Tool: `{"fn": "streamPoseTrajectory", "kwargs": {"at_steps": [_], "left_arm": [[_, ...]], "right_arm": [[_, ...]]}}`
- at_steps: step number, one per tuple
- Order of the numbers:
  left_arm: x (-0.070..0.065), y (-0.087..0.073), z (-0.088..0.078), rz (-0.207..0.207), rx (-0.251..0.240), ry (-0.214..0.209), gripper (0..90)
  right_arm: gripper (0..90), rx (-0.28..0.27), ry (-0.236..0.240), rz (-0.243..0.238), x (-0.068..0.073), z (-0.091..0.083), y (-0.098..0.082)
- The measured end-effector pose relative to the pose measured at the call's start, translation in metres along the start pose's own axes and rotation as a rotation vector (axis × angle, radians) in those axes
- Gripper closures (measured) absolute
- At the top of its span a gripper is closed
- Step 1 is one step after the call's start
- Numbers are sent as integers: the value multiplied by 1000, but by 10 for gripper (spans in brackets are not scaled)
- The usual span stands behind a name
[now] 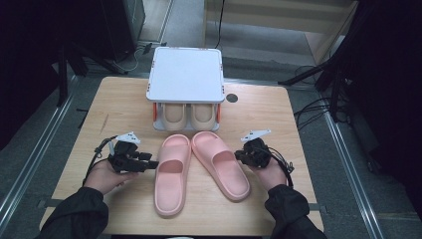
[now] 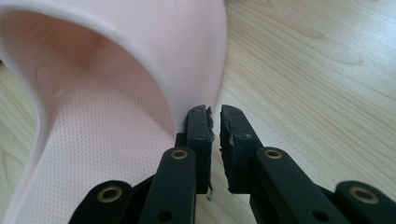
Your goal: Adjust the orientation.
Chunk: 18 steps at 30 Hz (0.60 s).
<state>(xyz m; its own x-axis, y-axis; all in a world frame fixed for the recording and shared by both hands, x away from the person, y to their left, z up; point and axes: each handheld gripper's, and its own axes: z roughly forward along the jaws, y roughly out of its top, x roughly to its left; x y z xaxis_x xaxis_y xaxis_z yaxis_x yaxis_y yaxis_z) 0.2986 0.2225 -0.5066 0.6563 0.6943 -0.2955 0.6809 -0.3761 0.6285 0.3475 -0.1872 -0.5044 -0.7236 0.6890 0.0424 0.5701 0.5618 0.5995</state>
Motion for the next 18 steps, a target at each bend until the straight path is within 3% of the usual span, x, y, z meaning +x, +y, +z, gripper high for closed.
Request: {"fn": "streamPoseTrajectory", "kwargs": {"at_steps": [18], "left_arm": [[1, 2, 1, -7, 3, -3, 495]], "right_arm": [[830, 3, 56, -22, 28, -3, -1]]}}
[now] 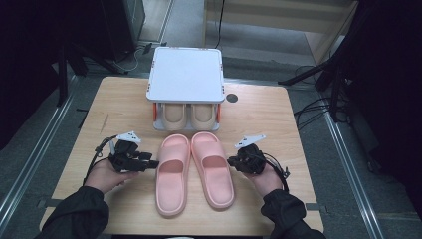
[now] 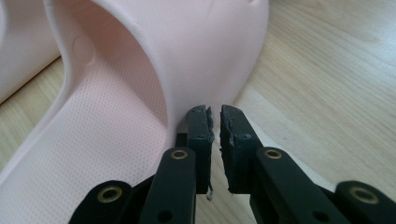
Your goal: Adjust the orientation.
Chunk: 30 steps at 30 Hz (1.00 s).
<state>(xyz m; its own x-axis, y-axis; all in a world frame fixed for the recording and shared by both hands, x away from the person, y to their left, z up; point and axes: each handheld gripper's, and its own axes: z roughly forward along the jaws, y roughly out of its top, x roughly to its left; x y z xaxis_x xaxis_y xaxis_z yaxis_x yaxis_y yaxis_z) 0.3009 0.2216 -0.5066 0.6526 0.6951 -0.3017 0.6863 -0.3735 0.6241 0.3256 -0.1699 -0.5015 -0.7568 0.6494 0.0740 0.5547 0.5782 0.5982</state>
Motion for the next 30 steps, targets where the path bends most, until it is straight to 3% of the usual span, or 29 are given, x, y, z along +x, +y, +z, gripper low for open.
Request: {"fn": "streamPoseTrajectory", "kwargs": {"at_steps": [14, 20, 23, 30], "left_arm": [[-1, 2, 1, -6, 2, -10, 503], [0, 2, 0, -10, 8, -12, 506], [0, 2, -3, -11, -5, -10, 499], [0, 3, -12, -7, -39, 4, 497]], "right_arm": [[821, 6, 39, -6, 25, 3, -3], [806, 0, 41, 15, 24, 3, -3], [795, -21, 38, 17, 23, 1, -3], [758, -142, 46, 53, 31, -22, -4]]}}
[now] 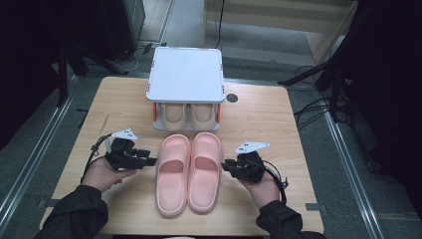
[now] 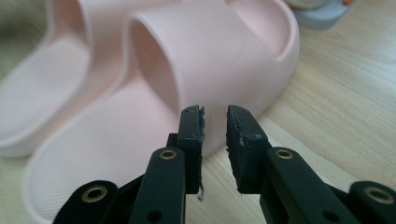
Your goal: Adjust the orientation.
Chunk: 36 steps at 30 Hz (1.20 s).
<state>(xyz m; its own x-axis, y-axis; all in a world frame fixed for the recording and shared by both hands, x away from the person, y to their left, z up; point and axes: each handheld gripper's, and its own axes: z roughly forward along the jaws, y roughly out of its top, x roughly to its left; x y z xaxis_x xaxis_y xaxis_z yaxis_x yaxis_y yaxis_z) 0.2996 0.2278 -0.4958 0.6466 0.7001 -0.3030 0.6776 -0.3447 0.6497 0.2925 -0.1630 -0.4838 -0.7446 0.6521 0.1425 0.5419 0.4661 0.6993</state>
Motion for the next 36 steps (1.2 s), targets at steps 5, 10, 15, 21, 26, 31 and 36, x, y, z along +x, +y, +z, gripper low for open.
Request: {"fn": "streamPoseTrajectory", "kwargs": {"at_steps": [5, 10, 15, 21, 26, 31, 36], "left_arm": [[-3, 8, -5, 25, -14, 25, 497], [-5, 20, -8, 42, -34, 22, 514], [-7, 30, -8, 60, -31, 24, 530], [-7, 51, -11, 79, -38, 23, 589], [-6, 73, -18, 104, -63, 25, 605], [-5, 95, -23, 107, -80, 12, 605], [-1, 123, -26, 120, -87, 27, 611]], "right_arm": [[724, -60, 49, 29, 17, -11, -1], [620, -60, 59, 21, 37, -4, -1], [613, -66, 73, 27, 45, 7, 1], [509, -80, 57, 45, 53, 27, 5], [424, -91, 18, 55, 58, 41, 5], [369, -121, 2, 68, 61, 48, 8], [302, -134, -15, 70, 65, 58, 9]]}}
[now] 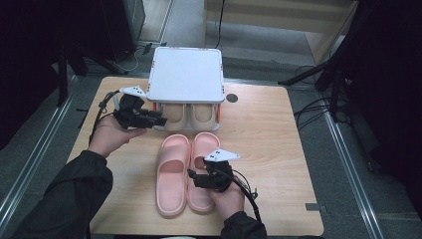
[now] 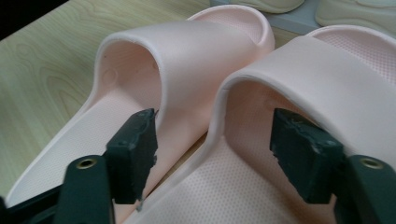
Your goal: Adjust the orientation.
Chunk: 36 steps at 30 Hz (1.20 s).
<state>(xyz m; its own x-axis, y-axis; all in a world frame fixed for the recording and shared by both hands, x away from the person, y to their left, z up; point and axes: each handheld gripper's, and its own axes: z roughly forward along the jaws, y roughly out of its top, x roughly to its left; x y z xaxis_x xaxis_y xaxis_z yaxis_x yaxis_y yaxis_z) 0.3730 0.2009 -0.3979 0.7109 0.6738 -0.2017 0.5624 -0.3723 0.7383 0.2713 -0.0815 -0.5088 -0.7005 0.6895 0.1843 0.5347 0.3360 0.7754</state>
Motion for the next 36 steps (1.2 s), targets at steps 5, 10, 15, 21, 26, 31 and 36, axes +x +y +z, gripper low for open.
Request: {"fn": "streamPoseTrajectory", "kwargs": {"at_steps": [5, 10, 15, 21, 26, 31, 36], "left_arm": [[5, 18, 2, 9, -4, 12, 612], [11, 41, 7, 23, -8, 22, 632], [12, 54, 9, 32, -23, 32, 632], [15, 63, 22, 42, -1, 54, 626], [17, 63, 34, 46, 4, 71, 626], [18, 64, 36, 51, -2, 74, 626], [17, 64, 36, 62, 0, 77, 625]], "right_arm": [[256, -7, -9, 5, 5, 7, 1], [207, -10, -25, 35, 9, 15, 6], [187, -11, -44, 40, 11, 19, 7], [175, -10, -64, 55, 18, 25, 10], [183, 15, -94, 52, 21, 35, 12], [230, 26, -130, 39, 22, 39, 12], [377, 24, -149, 29, 19, 38, 11]]}}
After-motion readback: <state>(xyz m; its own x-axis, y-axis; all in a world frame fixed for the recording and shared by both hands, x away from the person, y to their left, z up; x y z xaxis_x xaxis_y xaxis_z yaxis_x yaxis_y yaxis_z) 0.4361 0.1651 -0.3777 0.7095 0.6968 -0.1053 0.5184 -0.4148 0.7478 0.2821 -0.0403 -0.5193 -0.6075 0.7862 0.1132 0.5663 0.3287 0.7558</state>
